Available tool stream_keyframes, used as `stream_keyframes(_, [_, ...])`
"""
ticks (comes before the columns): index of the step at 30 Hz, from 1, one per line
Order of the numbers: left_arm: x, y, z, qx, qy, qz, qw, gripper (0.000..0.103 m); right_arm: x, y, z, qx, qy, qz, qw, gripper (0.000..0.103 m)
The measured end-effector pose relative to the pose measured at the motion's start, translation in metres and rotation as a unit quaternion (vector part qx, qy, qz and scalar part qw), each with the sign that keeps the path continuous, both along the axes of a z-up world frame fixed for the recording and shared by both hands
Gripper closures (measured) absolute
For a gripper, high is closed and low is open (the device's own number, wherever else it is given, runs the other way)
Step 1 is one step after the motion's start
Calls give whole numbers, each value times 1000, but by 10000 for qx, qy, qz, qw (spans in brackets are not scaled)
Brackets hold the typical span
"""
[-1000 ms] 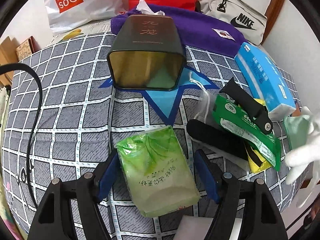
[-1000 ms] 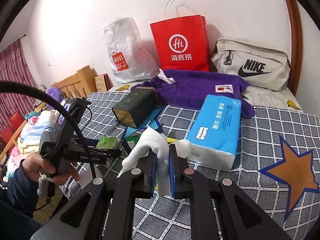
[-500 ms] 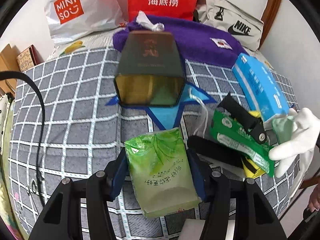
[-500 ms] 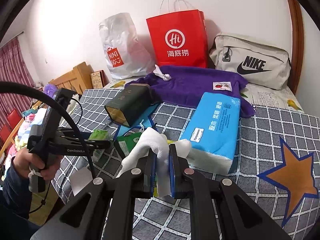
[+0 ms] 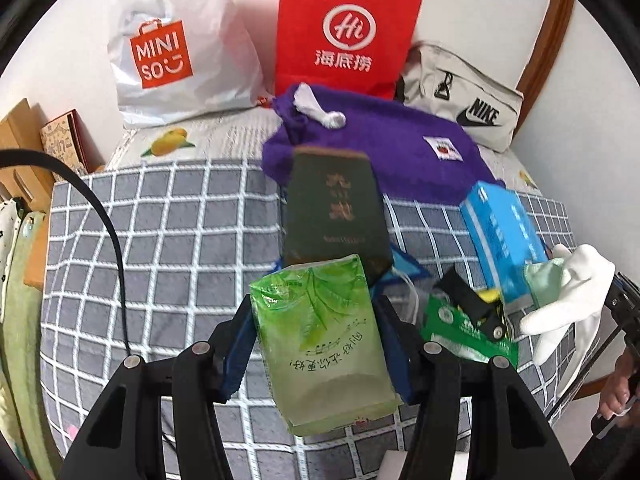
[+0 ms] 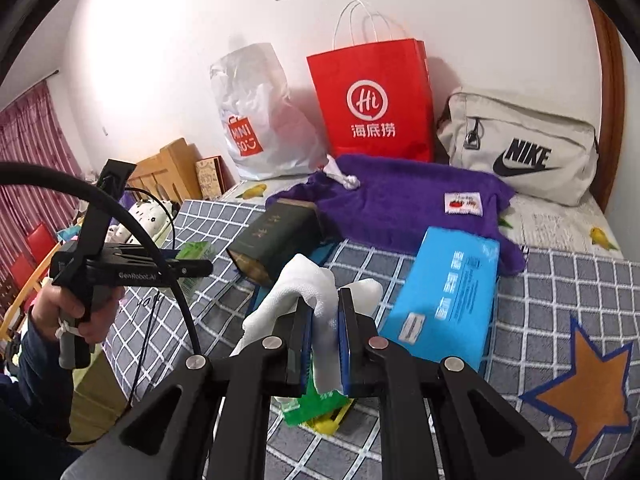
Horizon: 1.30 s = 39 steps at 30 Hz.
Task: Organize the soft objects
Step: 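Carry both items to the purple towel and open the right tool to release the cloth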
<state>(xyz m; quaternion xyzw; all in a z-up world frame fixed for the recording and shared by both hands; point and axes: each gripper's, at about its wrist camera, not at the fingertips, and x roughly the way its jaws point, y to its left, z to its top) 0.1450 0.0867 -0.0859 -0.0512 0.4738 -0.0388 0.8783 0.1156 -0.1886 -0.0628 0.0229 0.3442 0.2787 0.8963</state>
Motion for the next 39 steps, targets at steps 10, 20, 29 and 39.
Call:
stream_keyframes(10, [32, 30, 34, 249, -228, 141, 9993, 48, 43, -12, 25, -259, -148, -301, 9991, 92])
stream_keyframes(20, [82, 45, 37, 256, -206, 87, 9994, 48, 112, -24, 31, -402, -23, -684, 9968, 91])
stream_keyframes(29, [130, 43, 27, -59, -128, -117, 9998, 48, 176, -20, 18, -525, 148, -914, 9943, 91])
stream_keyframes(39, [177, 31, 26, -63, -123, -247, 9996, 48, 240, -11, -14, -939, 379, -1005, 9898, 91])
